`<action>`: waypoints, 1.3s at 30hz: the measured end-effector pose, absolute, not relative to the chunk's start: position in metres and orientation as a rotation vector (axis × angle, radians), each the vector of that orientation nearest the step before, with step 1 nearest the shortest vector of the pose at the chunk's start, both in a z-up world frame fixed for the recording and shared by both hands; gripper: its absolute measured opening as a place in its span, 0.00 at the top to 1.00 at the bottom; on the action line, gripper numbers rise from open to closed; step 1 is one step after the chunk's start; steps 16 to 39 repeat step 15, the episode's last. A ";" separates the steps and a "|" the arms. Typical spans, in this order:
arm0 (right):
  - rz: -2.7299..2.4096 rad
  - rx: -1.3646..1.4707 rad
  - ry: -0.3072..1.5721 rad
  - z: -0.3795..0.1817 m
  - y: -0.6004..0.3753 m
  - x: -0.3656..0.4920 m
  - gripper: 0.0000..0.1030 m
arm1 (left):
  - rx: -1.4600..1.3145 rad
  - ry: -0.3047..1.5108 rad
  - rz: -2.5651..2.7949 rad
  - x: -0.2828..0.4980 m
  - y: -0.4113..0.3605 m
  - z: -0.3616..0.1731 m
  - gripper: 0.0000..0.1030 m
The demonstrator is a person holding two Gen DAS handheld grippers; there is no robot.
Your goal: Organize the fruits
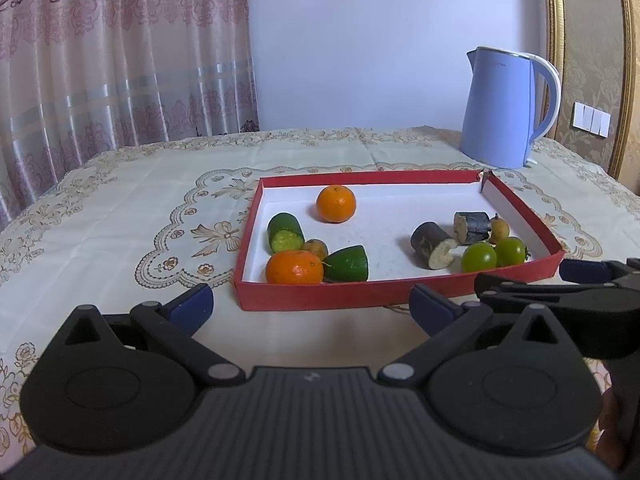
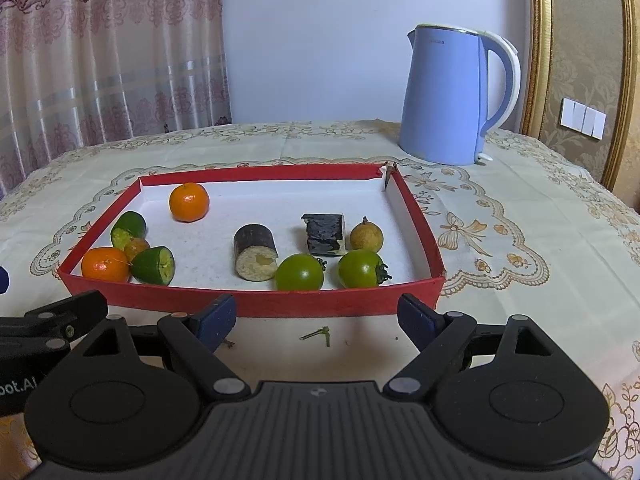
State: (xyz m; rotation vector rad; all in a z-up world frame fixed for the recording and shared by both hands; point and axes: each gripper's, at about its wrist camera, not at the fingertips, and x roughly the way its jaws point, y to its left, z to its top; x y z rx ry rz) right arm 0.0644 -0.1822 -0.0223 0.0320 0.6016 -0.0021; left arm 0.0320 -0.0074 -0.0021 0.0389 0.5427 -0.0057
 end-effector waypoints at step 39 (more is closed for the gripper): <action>-0.003 0.034 0.604 -0.025 -0.180 0.066 0.15 | 0.038 0.531 0.004 0.033 -0.007 -0.006 0.00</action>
